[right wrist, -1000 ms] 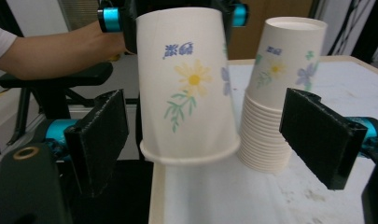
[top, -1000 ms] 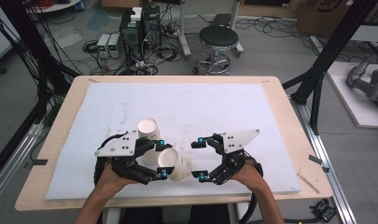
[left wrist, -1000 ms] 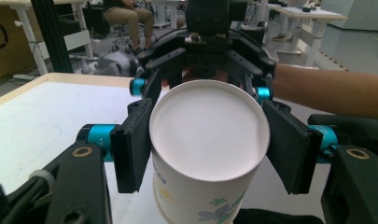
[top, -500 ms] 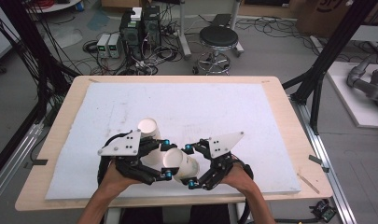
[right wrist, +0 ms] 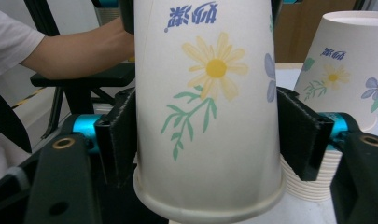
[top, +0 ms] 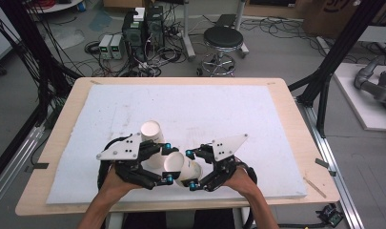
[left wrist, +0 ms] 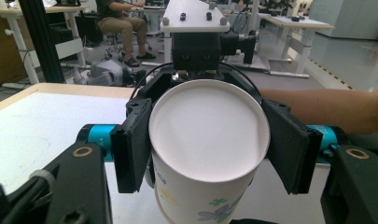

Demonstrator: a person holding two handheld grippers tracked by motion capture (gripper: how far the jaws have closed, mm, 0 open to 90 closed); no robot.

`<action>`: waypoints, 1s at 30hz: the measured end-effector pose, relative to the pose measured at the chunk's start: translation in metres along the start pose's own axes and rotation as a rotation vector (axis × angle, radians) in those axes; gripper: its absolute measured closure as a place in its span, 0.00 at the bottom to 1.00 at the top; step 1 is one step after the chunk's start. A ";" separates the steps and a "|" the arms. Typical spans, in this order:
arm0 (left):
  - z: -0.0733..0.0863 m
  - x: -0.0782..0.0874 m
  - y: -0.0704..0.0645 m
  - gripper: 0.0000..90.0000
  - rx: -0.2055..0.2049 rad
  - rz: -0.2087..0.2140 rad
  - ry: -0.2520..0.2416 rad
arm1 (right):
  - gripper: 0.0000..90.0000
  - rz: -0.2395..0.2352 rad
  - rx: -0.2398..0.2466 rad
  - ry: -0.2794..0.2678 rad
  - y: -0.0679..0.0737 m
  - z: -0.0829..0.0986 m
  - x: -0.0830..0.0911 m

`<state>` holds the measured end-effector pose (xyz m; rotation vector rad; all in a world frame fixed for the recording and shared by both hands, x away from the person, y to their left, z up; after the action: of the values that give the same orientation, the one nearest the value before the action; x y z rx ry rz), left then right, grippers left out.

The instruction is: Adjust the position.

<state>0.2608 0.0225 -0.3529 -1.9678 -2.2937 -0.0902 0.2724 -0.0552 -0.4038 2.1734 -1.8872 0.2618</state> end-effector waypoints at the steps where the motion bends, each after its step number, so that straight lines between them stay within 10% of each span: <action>1: 0.001 0.000 0.000 0.41 -0.004 0.003 0.004 | 0.37 -0.001 -0.001 0.003 0.001 0.000 0.000; 7: 0.002 0.001 -0.001 0.39 -0.003 0.007 0.009 | 0.40 -0.005 0.009 0.020 0.002 0.002 0.000; 11: 0.002 -0.002 -0.007 0.09 -0.012 0.060 -0.013 | 0.40 0.001 0.010 0.030 0.001 0.003 0.000; 20: 0.002 0.003 -0.002 0.08 -0.011 0.022 -0.005 | 0.40 0.003 0.003 0.040 0.001 0.005 0.001; 30: 0.023 0.011 0.001 0.09 -0.051 -0.039 0.275 | 0.40 0.013 -0.045 0.201 0.005 0.015 0.005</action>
<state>0.2589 0.0361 -0.3738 -1.8039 -2.1707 -0.4001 0.2682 -0.0654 -0.4161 2.0234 -1.7794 0.4187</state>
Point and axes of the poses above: each handheld gripper's, and its own axes: x roughly backward along the jaws, z roughly out of its underside, y roughly to its left, the point moved 10 cm from there along -x, roughly forward along the jaws, and after that the axes turned 2 degrees about -z, right-handed, at the moved point
